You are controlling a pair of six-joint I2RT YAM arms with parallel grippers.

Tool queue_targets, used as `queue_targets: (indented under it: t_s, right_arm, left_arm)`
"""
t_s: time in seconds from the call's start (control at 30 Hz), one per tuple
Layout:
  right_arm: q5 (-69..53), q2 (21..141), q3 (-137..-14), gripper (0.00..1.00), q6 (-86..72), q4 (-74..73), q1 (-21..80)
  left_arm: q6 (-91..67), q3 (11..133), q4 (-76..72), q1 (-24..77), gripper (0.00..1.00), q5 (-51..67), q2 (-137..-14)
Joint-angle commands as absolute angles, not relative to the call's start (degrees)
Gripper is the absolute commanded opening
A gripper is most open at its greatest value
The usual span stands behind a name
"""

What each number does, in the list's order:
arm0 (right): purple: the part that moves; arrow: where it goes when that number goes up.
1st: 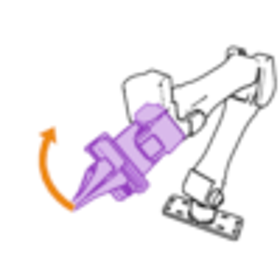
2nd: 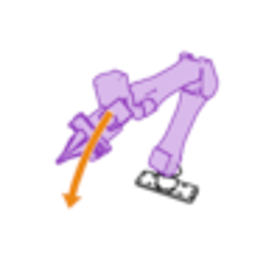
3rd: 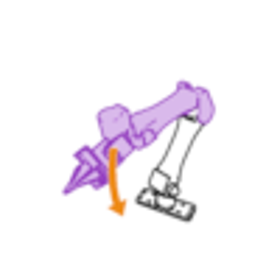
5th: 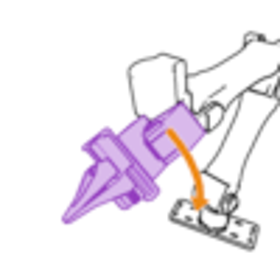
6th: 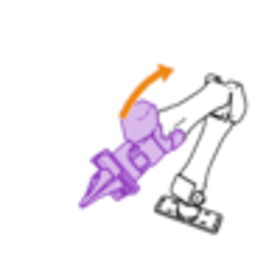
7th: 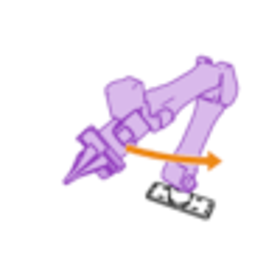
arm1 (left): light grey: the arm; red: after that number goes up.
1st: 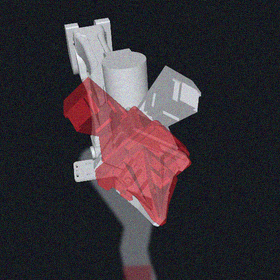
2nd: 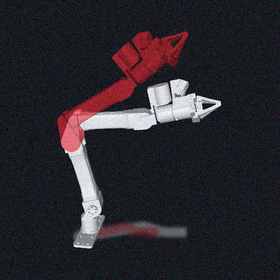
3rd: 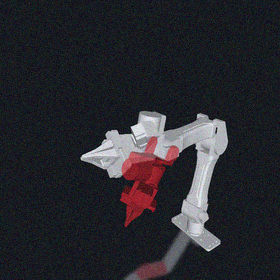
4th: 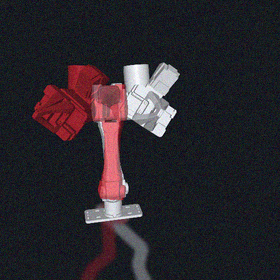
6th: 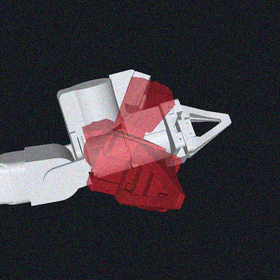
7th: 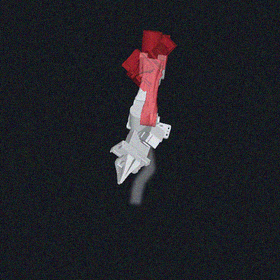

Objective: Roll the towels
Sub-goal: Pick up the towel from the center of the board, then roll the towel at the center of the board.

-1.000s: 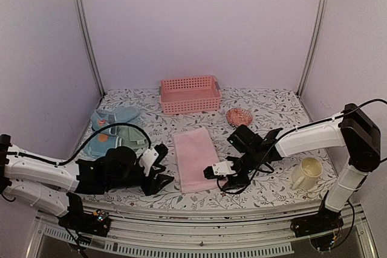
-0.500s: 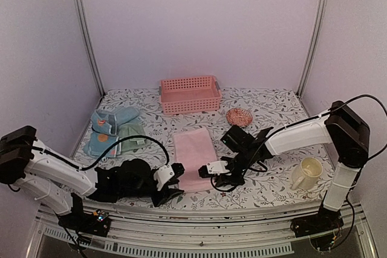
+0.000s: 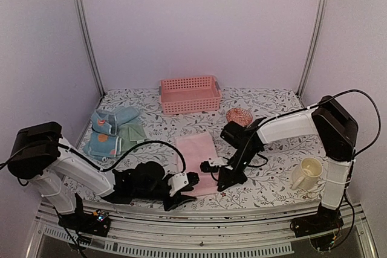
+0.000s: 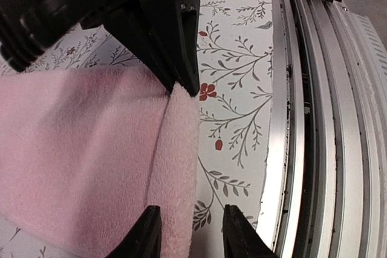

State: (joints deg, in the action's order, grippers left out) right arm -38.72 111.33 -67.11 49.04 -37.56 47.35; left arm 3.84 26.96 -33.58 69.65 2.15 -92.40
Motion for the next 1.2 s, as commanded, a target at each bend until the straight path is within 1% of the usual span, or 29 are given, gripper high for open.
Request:
queue_targets:
  t_s: [0.0, 0.17, 0.43, 0.47, 0.57, 0.63, 0.67, 0.7, 0.87, 1.0, 1.17]
  right_arm:
    - [-44.9, 113.6, -68.9, 0.04, 50.3, -43.4, 46.1]
    - [-47.0, 116.2, -71.4, 0.04, 51.3, -46.0, 44.9]
    - [-48.7, 118.5, -72.5, 0.04, 52.5, -48.2, 44.0]
    - [-48.8, 118.7, -72.6, 0.04, 52.5, -48.4, 43.9]
    - [-49.7, 119.4, -73.3, 0.04, 53.0, -49.6, 43.4]
    - [-50.2, 120.2, -74.3, 0.04, 53.5, -51.3, 43.0]
    - [-50.7, 120.6, -74.8, 0.04, 53.9, -52.2, 42.8]
    - [-51.3, 121.0, -75.4, 0.04, 54.2, -53.6, 42.6]
    - [-54.8, 123.7, -78.6, 0.04, 56.4, -61.8, 40.5]
    - [-57.0, 127.4, -82.1, 0.04, 58.0, -67.9, 39.3]
    - [-58.1, 133.6, -87.3, 0.04, 57.5, -73.5, 38.6]
  left_arm:
    - [5.6, 28.4, -37.7, 70.3, 0.36, 3.0, -95.2]
    - [6.2, 29.3, -38.8, 70.2, 0.35, 0.4, -97.6]
    - [7.2, 29.4, -40.2, 69.8, 0.34, -0.7, -99.7]
    - [7.2, 29.6, -40.0, 69.7, 0.32, -0.3, -100.0]
    - [7.1, 30.5, -38.9, 69.5, 0.21, 0.3, -100.8]
    - [6.4, 31.4, -37.0, 69.2, 0.08, 1.7, -100.3]
    - [5.8, 31.8, -35.5, 68.7, 0.01, 3.3, -99.7]
    - [5.0, 32.0, -34.1, 68.4, 0.00, 5.2, -98.9]
    - [0.0, 32.2, -26.9, 65.2, 0.00, 16.1, -95.4]
    - [-5.6, 32.2, -24.9, 60.3, 0.00, 25.7, -94.7]
    - [-12.5, 34.4, -24.8, 54.4, 0.00, 37.0, -99.7]
